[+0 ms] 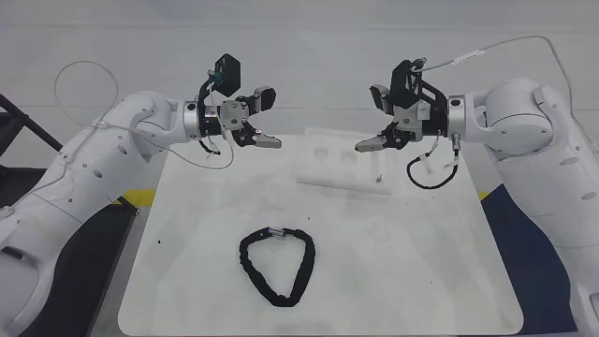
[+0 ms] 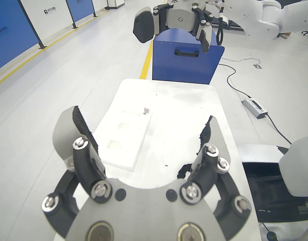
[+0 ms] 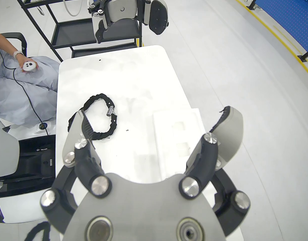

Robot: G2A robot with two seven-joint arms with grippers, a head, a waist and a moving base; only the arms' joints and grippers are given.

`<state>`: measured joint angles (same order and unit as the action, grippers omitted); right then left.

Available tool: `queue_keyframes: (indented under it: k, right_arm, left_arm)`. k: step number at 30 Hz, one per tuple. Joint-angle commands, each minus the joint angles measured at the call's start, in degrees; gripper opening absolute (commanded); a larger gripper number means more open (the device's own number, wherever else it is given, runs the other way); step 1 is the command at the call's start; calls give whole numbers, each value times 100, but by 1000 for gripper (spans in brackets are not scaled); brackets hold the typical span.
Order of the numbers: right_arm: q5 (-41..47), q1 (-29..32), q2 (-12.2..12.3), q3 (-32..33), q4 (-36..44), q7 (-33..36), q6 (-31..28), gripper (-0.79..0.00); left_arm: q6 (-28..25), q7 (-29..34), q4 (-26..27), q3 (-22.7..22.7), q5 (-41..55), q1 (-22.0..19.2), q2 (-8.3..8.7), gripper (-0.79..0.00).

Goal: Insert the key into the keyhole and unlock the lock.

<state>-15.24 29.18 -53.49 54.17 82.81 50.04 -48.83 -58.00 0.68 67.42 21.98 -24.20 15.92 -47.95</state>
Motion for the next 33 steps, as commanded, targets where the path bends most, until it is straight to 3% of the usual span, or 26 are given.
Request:
queue_keyframes:
  k: [1,15,24,33]
  right_arm:
    - [0,0,0,0,0,0,0,-1]
    - [-266,69,-51,-155,-269,-225,348,0]
    - [-294,-154,-281,-704,-1537,-278,855,0]
    - [-27,-343,-624,-1226,-2656,-151,1970,0]
  left_arm:
    - [0,0,0,0,0,0,0,0]
    - [0,0,0,0,0,0,0,0]
    - [0,0,0,0,0,0,0,0]
    - [0,0,0,0,0,0,0,0]
